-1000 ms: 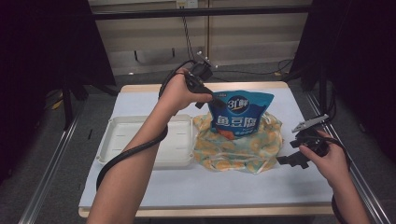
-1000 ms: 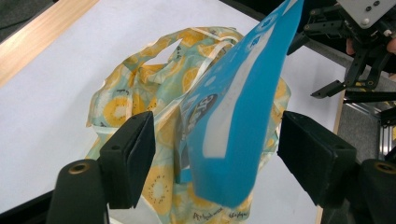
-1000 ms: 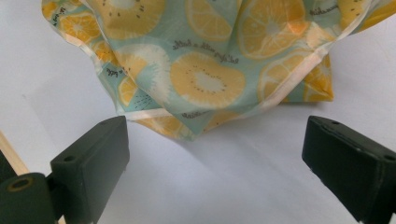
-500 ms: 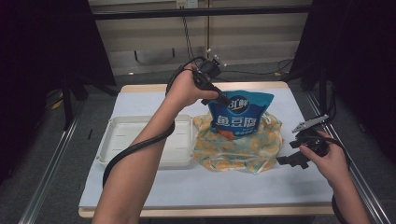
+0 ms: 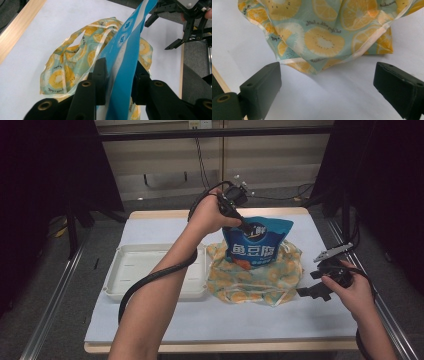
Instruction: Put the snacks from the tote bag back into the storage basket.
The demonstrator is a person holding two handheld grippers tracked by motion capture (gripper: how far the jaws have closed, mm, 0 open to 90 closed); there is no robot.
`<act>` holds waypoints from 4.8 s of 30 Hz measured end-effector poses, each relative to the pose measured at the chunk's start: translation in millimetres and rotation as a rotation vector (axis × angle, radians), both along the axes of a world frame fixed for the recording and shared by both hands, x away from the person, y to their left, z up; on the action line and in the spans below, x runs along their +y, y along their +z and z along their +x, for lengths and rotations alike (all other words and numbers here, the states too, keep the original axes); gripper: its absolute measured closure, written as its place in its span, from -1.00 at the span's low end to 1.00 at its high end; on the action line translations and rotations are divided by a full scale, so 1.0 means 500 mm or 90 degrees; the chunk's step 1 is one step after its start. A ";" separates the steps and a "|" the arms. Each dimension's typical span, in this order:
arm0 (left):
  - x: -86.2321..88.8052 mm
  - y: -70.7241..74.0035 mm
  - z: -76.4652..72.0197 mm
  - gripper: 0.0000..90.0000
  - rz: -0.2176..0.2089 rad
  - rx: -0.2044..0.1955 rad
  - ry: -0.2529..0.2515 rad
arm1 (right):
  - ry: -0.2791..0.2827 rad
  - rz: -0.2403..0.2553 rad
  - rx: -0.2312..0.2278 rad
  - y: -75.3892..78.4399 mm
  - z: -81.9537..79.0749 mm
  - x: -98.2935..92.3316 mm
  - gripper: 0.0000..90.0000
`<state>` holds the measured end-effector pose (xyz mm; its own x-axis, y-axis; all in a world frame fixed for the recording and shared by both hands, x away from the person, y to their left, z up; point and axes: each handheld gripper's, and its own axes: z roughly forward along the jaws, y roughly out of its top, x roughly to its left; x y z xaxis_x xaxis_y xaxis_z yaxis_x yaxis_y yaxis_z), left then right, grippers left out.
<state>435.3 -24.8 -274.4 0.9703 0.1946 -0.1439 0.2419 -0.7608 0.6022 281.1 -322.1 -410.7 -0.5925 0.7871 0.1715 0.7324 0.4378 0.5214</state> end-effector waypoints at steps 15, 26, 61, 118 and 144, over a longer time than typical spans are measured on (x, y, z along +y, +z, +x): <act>-0.015 -0.004 0.014 0.84 0.015 0.011 -0.025 | 0.004 0.004 -0.008 0.001 -0.001 -0.003 -0.82; -0.035 -0.010 0.011 1.00 0.026 0.020 -0.028 | 0.003 0.005 -0.005 -0.001 -0.001 -0.006 -0.82; -0.013 0.206 -0.015 1.00 -0.008 0.003 -0.024 | 0.011 0.010 -0.011 0.000 -0.005 -0.008 -0.82; 0.251 0.213 -0.023 1.00 -0.021 0.013 0.030 | 0.010 0.007 -0.007 0.000 -0.007 -0.002 -0.82; 0.370 0.134 -0.036 1.00 -0.023 0.035 0.053 | 0.020 0.011 -0.009 0.007 -0.007 0.014 -0.82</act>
